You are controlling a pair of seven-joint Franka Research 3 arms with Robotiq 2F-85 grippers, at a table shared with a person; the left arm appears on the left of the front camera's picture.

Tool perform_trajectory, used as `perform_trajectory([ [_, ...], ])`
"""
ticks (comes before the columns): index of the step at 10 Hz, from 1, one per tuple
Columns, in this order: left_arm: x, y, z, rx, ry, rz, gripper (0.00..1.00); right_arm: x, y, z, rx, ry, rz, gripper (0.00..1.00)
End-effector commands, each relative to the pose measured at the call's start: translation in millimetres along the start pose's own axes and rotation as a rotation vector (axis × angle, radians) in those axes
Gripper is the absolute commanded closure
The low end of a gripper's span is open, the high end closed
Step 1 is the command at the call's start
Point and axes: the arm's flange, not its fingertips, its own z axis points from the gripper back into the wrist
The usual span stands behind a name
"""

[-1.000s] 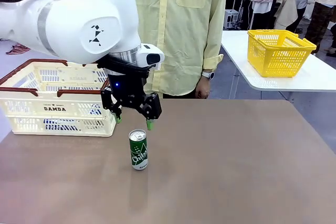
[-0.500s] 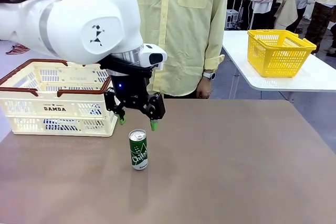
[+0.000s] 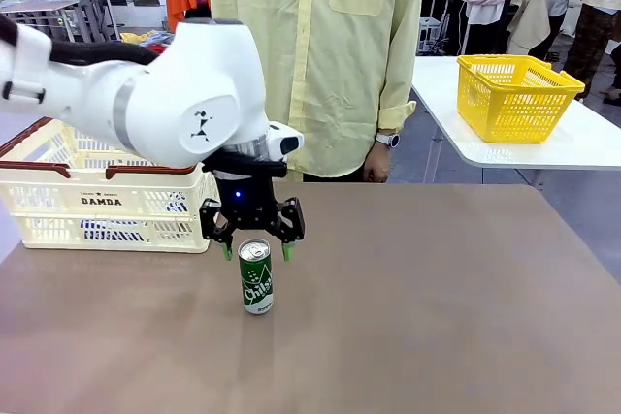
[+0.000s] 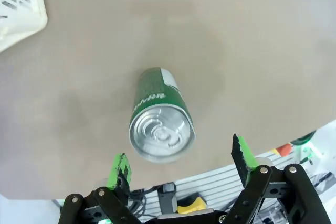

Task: Place the drinks into the Shopping basket.
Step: Pick up one drink and place it into the Shopping basket.

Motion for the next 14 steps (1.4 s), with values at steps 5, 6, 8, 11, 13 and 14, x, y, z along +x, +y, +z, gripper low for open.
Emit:
perform_trajectory([
  [5, 23.3, -0.3, -38.4, 0.039, 0.05, 0.068, 0.0, -2.6, 1.3, 2.2, 0.003, 0.003, 0.012, 0.0],
  [6, 23.8, 1.8, -42.2, 0.042, 0.06, 0.065, 0.0, -2.6, 1.3, 2.2, 0.003, 0.003, 0.012, 0.0],
  [8, 24.5, 4.4, -47.0, 0.038, 0.074, 0.059, 0.0, -2.6, 1.3, 2.2, 0.003, 0.003, 0.012, 0.0],
  [11, 25.3, 6.5, -48.1, 0.054, 0.076, 0.065, 0.71, -2.6, 1.3, 2.2, 0.003, 0.003, 0.012, 0.0],
  [13, 24.5, 5.4, -49.4, 0.067, 0.077, 0.064, 1.0, -2.6, 1.3, 2.2, 0.003, 0.003, 0.012, 0.0],
  [14, 24.4, 4.2, -49.8, 0.074, 0.082, 0.064, 1.0, -2.6, 1.3, 2.2, 0.003, 0.003, 0.012, 0.0],
])
